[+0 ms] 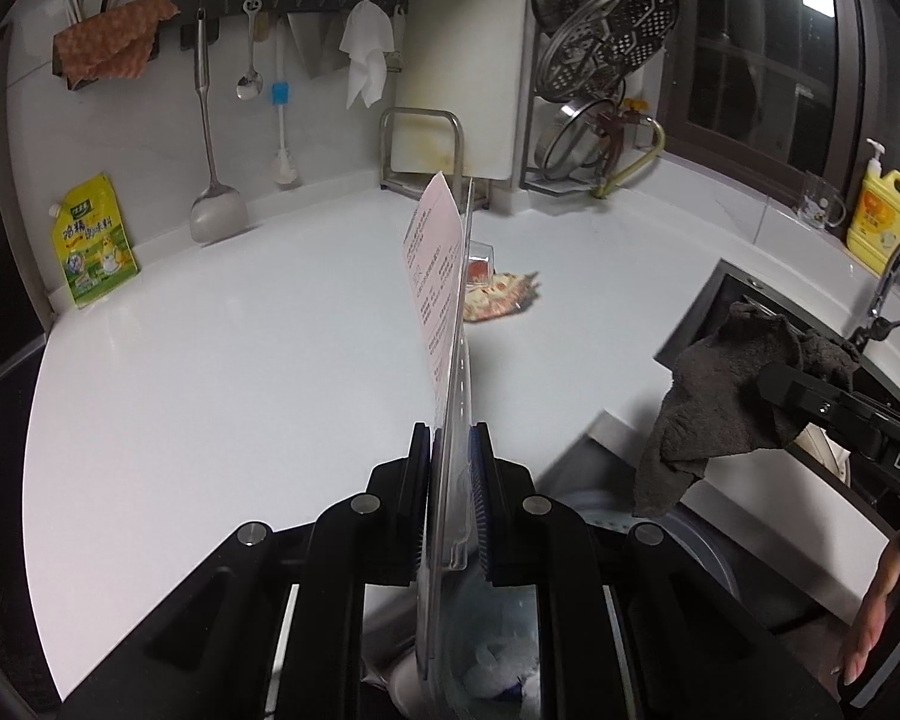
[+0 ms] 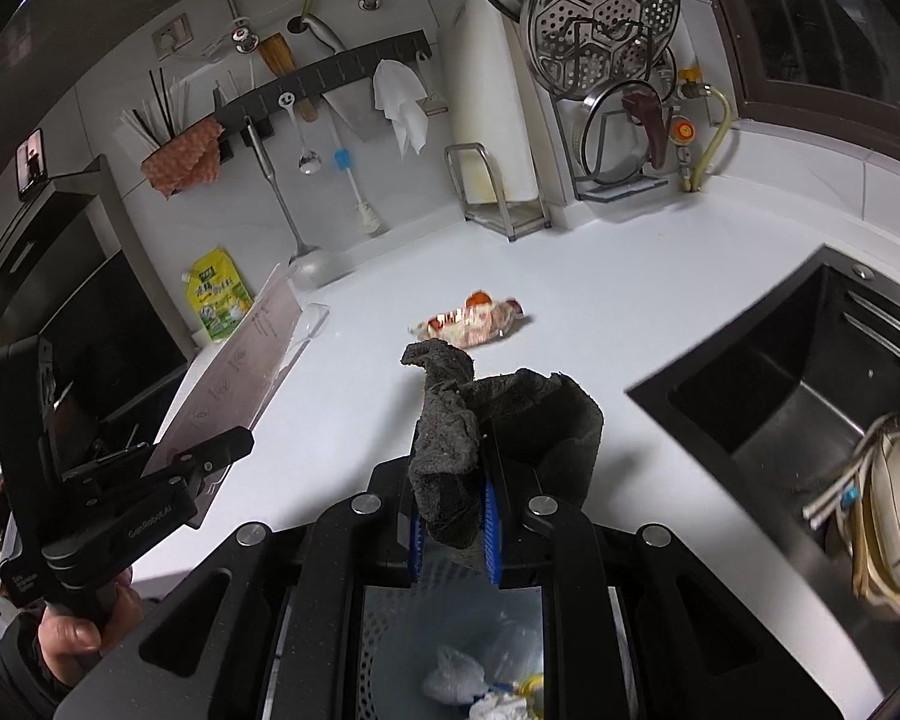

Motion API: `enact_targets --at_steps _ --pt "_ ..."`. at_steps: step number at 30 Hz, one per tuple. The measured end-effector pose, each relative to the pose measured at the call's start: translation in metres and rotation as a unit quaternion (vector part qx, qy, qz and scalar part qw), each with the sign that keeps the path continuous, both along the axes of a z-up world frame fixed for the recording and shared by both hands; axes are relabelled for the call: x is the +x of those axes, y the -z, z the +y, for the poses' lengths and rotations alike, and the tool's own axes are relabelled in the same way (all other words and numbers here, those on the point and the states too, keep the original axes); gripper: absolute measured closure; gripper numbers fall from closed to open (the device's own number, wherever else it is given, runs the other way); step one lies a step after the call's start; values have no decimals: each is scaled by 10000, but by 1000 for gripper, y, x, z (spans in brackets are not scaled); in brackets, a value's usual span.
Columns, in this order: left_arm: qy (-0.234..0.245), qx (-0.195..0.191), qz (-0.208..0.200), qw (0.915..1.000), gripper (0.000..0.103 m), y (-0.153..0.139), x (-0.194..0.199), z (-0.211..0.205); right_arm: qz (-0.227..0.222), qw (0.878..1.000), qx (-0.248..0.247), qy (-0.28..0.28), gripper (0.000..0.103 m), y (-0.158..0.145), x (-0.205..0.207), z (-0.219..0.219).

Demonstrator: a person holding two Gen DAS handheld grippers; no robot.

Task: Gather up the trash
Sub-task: 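Carry the receipt with the left tool while the right tool carries the cloth over the basket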

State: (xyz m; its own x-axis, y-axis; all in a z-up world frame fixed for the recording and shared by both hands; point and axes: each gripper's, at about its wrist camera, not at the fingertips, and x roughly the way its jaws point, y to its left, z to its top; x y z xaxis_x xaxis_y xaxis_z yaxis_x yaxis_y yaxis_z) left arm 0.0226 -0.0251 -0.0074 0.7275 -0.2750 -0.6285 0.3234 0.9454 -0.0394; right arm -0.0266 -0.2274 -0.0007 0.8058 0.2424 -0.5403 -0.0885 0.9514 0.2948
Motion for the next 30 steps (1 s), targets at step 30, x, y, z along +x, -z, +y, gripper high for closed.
enact_targets --at_steps 30 --pt "332 87 400 9986 89 66 -89 -19 303 9993 210 -14 88 70 -92 8"
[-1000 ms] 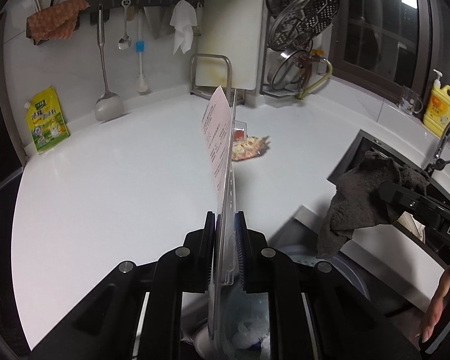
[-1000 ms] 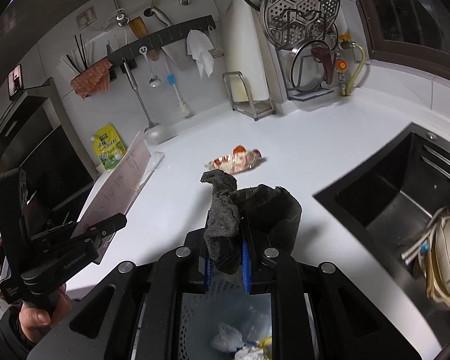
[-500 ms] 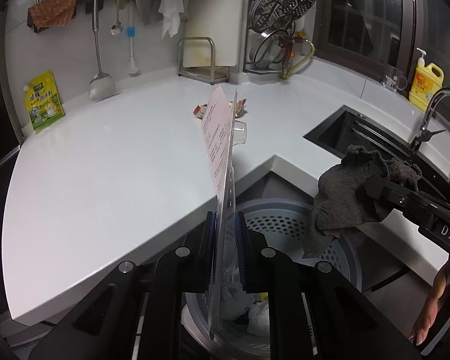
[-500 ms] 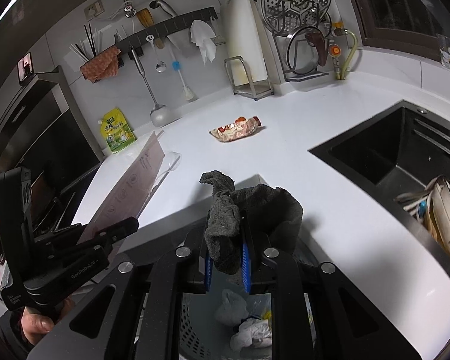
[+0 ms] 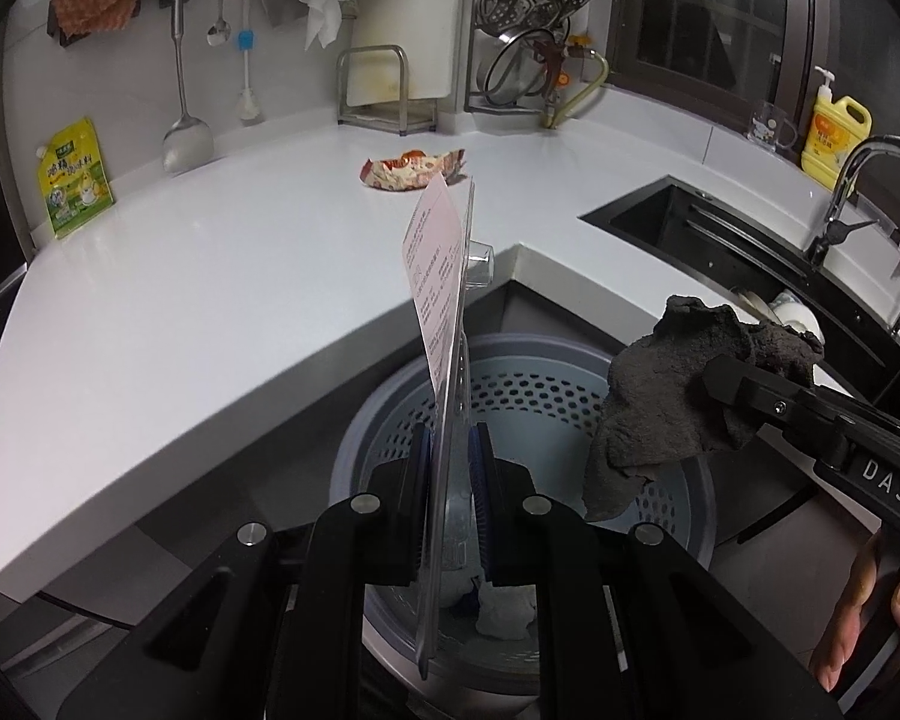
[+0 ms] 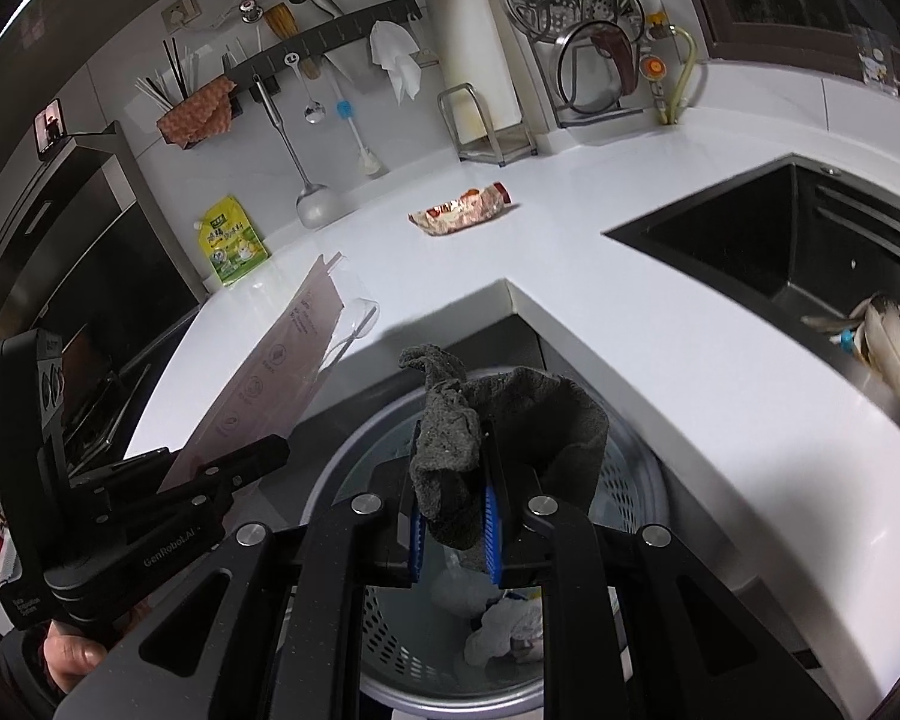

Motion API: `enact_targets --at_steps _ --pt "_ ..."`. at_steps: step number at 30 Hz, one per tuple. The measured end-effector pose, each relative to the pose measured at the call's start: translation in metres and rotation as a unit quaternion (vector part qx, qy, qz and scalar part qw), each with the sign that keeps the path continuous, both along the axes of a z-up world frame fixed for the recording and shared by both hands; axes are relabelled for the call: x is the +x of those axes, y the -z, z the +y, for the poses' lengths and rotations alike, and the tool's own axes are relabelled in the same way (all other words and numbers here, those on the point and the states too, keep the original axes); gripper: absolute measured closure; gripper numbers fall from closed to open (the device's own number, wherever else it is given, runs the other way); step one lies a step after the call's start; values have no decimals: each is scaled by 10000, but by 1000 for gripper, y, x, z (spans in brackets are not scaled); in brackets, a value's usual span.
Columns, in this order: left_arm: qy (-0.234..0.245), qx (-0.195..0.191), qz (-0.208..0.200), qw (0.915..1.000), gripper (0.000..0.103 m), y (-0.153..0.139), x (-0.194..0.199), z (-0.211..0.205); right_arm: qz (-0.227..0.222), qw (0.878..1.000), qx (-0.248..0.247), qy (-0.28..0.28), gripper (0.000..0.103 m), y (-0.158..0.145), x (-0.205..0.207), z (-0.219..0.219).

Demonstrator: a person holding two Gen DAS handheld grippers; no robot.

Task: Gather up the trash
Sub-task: 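Carry the receipt with the left tool while the right tool carries the cloth over the basket, then open the left tool to drop the receipt while the right tool drops the cloth into the basket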

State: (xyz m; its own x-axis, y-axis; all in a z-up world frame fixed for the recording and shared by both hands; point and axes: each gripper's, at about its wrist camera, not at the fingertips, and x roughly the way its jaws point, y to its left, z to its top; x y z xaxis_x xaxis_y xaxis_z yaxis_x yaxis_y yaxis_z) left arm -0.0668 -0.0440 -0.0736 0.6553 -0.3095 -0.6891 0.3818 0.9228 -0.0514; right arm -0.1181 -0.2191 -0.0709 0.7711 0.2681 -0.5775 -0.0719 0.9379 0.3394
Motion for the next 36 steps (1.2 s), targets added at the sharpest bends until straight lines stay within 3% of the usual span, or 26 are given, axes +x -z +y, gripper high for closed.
enact_targets --at_steps 19,36 --pt "118 66 486 9987 89 40 -9 -5 388 9991 111 107 88 38 -6 -4" --pt "101 167 787 9967 89 58 -1 -9 698 9975 128 62 88 60 5 -1"
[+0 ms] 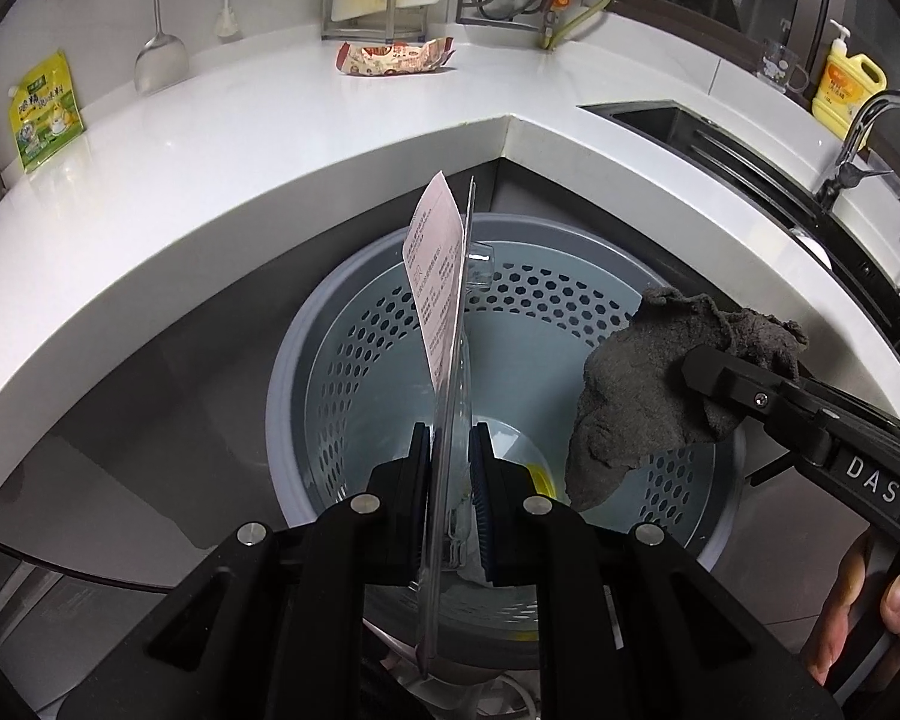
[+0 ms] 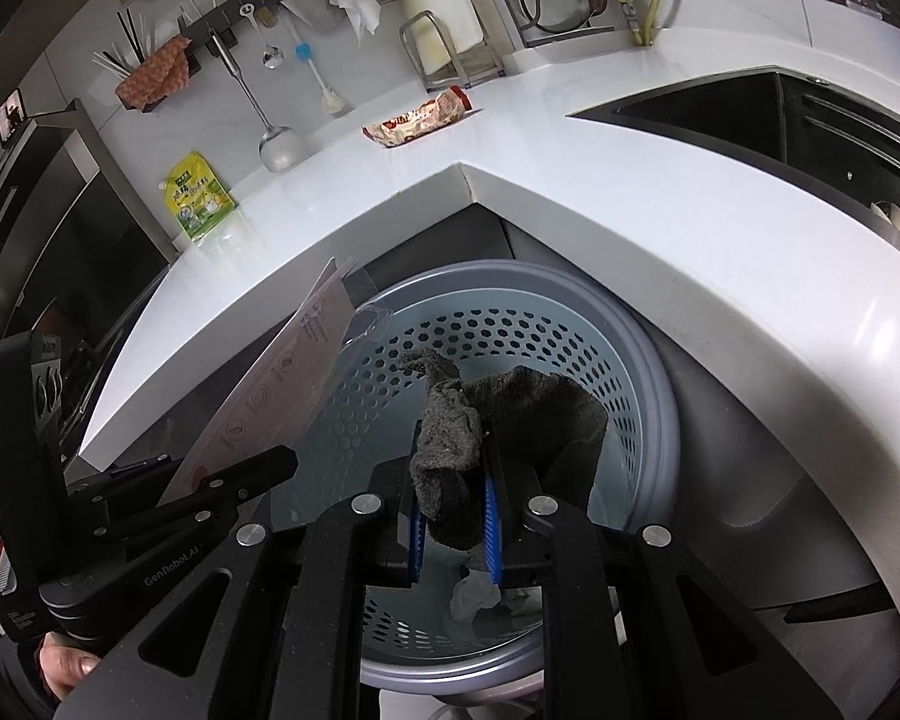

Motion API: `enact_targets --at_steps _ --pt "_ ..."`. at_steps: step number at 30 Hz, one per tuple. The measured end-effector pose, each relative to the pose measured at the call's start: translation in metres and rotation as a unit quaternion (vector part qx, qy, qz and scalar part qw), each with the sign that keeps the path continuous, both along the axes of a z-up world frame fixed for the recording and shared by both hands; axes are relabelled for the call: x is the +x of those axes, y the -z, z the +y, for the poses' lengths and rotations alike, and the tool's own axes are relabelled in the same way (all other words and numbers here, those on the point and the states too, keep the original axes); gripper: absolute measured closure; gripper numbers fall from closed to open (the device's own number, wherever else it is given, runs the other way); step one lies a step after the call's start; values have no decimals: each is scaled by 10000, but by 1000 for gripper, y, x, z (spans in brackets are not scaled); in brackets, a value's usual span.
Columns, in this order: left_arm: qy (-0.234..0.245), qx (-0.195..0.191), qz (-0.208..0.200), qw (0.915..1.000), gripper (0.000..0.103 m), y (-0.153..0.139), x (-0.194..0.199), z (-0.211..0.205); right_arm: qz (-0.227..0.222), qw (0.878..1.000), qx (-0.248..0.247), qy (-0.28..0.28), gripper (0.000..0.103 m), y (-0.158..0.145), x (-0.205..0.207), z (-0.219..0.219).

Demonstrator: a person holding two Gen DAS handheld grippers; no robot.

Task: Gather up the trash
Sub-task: 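Open the left tool to drop the receipt while the right tool drops the cloth into the basket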

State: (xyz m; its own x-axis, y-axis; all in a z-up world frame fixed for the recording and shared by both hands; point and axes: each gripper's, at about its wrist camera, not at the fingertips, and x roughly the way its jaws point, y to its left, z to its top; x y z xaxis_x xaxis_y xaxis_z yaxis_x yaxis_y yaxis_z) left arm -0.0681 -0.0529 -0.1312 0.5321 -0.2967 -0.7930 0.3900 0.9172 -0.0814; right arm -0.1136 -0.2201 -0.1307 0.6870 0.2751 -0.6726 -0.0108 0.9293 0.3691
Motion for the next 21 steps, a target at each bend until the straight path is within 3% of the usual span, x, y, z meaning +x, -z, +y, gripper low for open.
enact_targets --at_steps 18,20,21 --pt "14 26 197 9998 85 10 6 0 174 9998 26 -17 87 9 5 0" --pt "-2 22 184 9998 75 9 5 0 174 9998 39 -5 83 10 5 -1" --pt "-15 23 173 9998 71 9 5 1 152 9999 49 3 76 9 4 -1"
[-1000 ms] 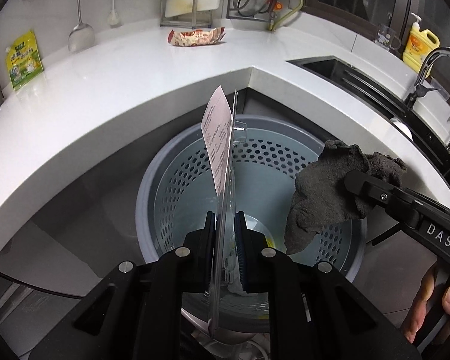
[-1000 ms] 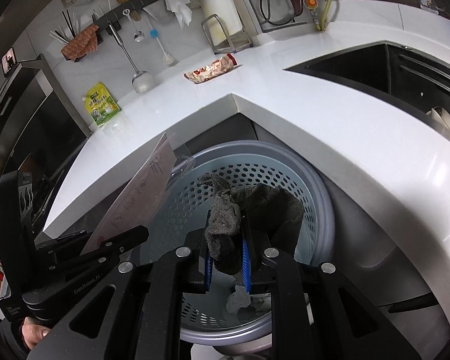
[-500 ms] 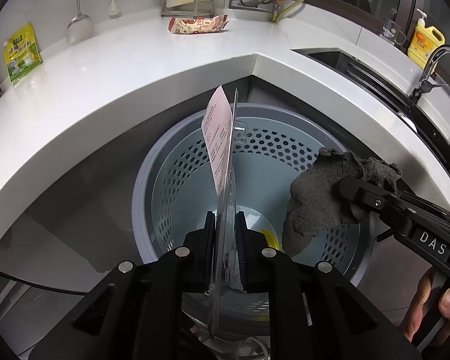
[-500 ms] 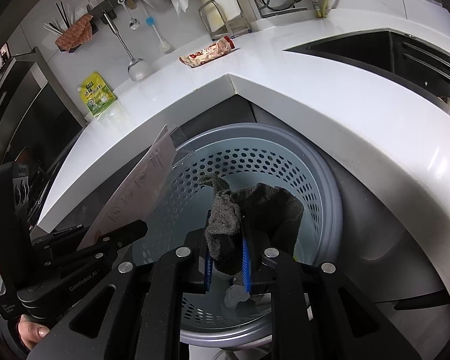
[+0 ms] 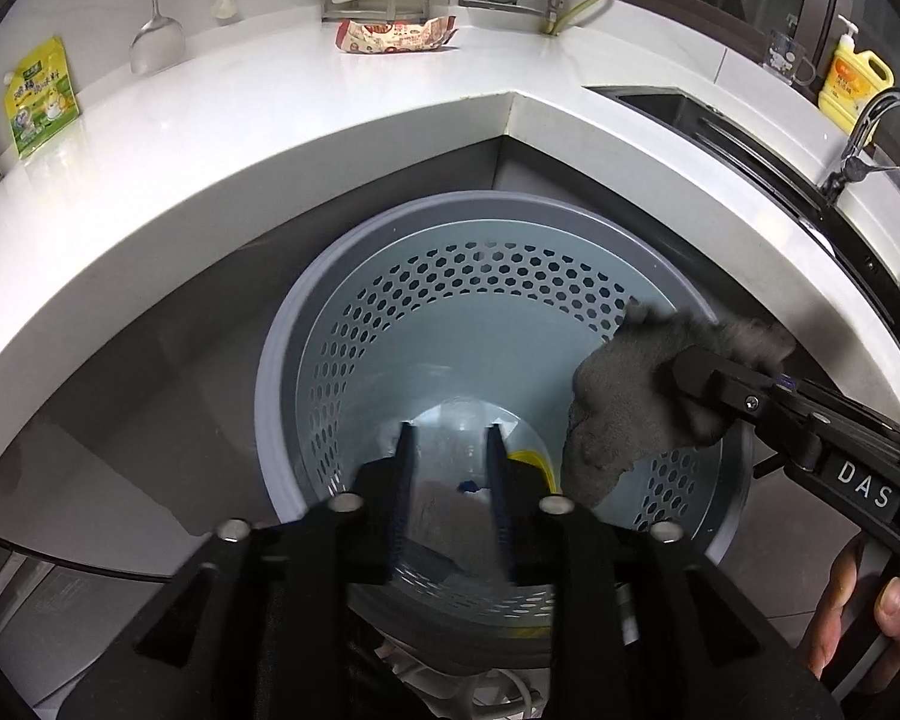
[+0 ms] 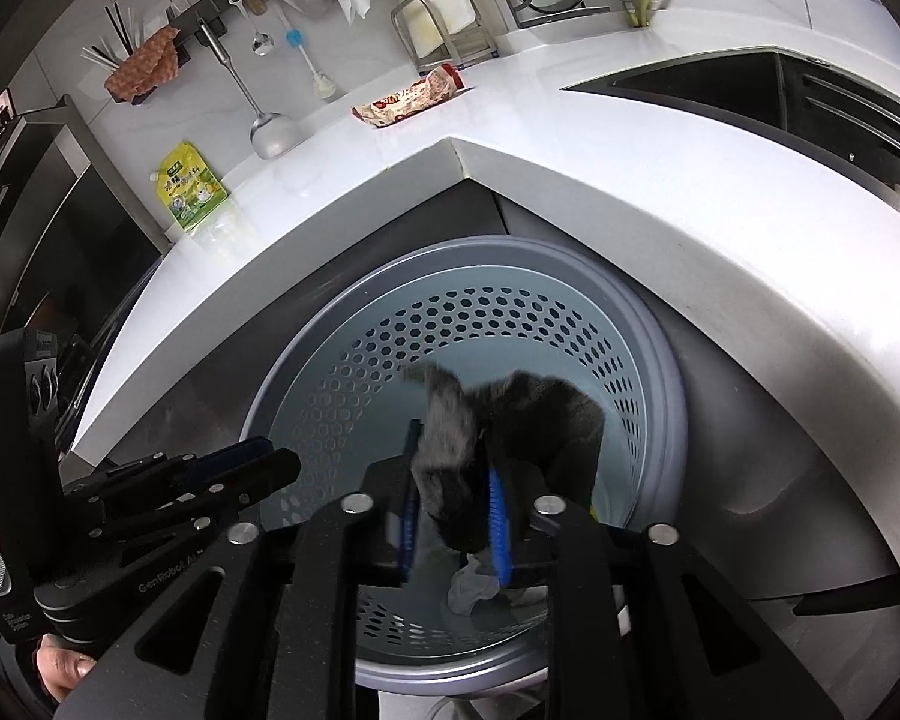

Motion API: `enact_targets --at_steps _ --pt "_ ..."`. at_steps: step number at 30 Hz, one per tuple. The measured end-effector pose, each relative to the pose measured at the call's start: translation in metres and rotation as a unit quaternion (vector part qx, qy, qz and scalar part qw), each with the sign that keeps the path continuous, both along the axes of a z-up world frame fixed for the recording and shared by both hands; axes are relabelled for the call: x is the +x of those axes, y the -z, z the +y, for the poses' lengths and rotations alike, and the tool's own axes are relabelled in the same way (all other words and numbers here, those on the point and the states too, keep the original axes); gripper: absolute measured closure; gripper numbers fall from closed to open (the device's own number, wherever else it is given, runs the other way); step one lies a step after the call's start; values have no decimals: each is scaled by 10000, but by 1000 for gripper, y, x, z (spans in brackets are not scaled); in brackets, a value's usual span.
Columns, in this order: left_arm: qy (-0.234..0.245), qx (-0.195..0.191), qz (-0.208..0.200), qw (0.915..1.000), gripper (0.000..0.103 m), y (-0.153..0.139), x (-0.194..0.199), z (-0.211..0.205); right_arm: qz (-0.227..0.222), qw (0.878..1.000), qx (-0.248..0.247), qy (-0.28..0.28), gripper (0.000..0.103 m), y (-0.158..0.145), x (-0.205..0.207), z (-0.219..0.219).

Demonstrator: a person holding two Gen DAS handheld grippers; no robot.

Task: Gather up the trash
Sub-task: 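Open the left tool to drop the receipt while the right tool drops the cloth into the basket, then move both open tools back up to the snack wrapper on the counter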

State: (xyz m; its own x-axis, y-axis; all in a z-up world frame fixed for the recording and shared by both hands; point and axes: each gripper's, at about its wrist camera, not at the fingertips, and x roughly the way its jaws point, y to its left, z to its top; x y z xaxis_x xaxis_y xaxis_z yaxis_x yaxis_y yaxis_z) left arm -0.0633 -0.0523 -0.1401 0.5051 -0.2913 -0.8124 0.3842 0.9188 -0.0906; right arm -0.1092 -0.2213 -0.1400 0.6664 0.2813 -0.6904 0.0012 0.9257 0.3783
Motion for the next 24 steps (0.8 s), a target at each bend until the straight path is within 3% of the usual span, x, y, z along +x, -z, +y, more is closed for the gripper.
enact_targets --at_steps 2,3,7,9,17,24 --pt "-42 -7 -38 10000 56 -1 0 1 -77 10000 -13 36 62 -2 -2 0" --pt "-60 -17 -53 10000 55 -2 -1 2 -113 9999 -27 49 60 -4 -3 -1" --pt "-110 -13 -85 9999 49 -3 0 4 -144 9999 -46 71 59 -5 -4 -1" --pt "-134 0 -129 9998 45 -5 0 5 -152 9998 -38 78 54 -5 -5 -2" --pt "-376 -115 -463 9982 11 -18 -1 16 -376 9990 -237 80 37 -15 -9 2" --pt "-687 -152 -908 9934 8 -38 2 30 -617 9972 -434 6 33 -32 -5 5"
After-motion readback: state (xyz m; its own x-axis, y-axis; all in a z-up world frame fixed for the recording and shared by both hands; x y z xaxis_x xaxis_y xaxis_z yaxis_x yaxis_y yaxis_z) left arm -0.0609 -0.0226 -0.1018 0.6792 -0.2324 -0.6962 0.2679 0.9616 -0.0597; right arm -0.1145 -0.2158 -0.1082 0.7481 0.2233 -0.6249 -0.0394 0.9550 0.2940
